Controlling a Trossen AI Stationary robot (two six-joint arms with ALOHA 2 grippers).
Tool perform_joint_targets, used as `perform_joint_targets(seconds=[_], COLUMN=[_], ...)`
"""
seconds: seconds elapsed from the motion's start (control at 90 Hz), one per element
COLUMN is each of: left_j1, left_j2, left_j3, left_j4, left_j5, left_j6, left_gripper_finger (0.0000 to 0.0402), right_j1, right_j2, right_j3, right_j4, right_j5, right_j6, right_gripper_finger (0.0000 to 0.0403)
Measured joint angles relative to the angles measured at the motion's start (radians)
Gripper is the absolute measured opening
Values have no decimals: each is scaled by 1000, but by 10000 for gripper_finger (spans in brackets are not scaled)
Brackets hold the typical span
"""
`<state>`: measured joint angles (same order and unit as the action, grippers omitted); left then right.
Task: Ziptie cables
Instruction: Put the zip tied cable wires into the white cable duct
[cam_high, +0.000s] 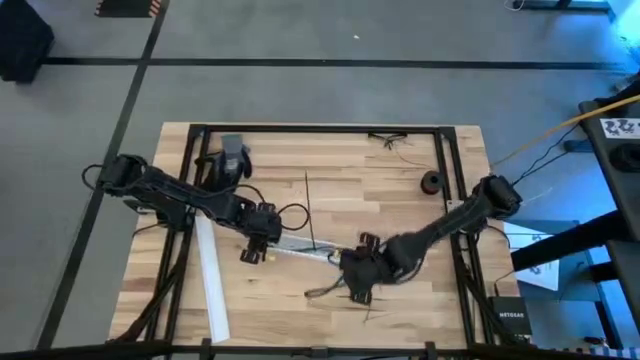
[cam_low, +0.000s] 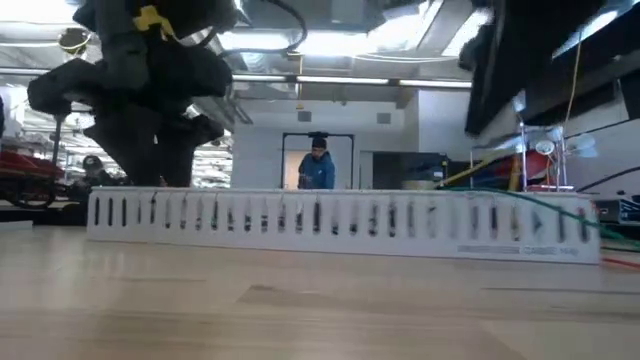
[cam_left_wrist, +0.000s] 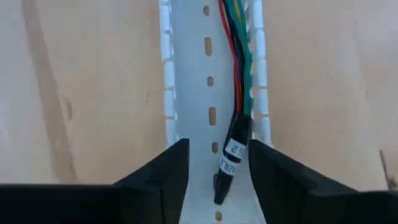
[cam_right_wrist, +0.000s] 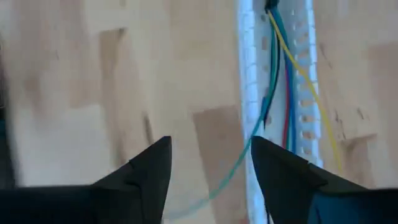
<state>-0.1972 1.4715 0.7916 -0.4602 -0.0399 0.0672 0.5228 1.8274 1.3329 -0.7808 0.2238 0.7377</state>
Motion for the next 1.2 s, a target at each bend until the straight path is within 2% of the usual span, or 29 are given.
perform_joint_targets(seconds=[0.144, 0.256, 0.333, 0.422, 0.6, 0.656, 0.789, 0.889, 1.0, 1.111, 1.2], left_j1=[-8, -7, -6, -6, -5, -5, -5, -5, -6, -6, -6], left_j2=[0, 0, 0, -1, -2, -2, -2, -2, -1, -1, -1], left_j3=[-35, -48, -58, -66, -83, -91, -99, -99, -100, -100, -100], left_j4=[86, 100, 109, 114, 120, 125, 120, 121, 126, 126, 127], left_j5=[0, 3, 3, 4, 6, 6, 7, 6, 5, 2, 2], left_j6=[21, 24, 25, 30, 50, 54, 63, 64, 63, 60, 53], left_gripper_finger=[155, 155, 155, 155, 155, 155, 155, 155, 155, 155, 155], right_j1=[23, 21, 12, 8, 6, 7, 7, 7, 7, 7, 8], right_j2=[73, 96, 96, 98, 95, 87, 77, 77, 79, 79, 77], right_j3=[-3, -3, -2, 5, 61, 89, 175, 201, 184, 160, 155], right_j4=[-2, -44, -67, -123, -225, -261, -398, -494, -494, -455, -490], right_j5=[74, 83, 83, 68, 45, 45, 39, 38, 37, 32, -10], right_j6=[31, 55, 62, 62, 38, 24, 16, -9, 0, 58, 135], right_gripper_finger=[214, 211, 195, 155, 32, 11, 16, 5, 6, 21, 40])
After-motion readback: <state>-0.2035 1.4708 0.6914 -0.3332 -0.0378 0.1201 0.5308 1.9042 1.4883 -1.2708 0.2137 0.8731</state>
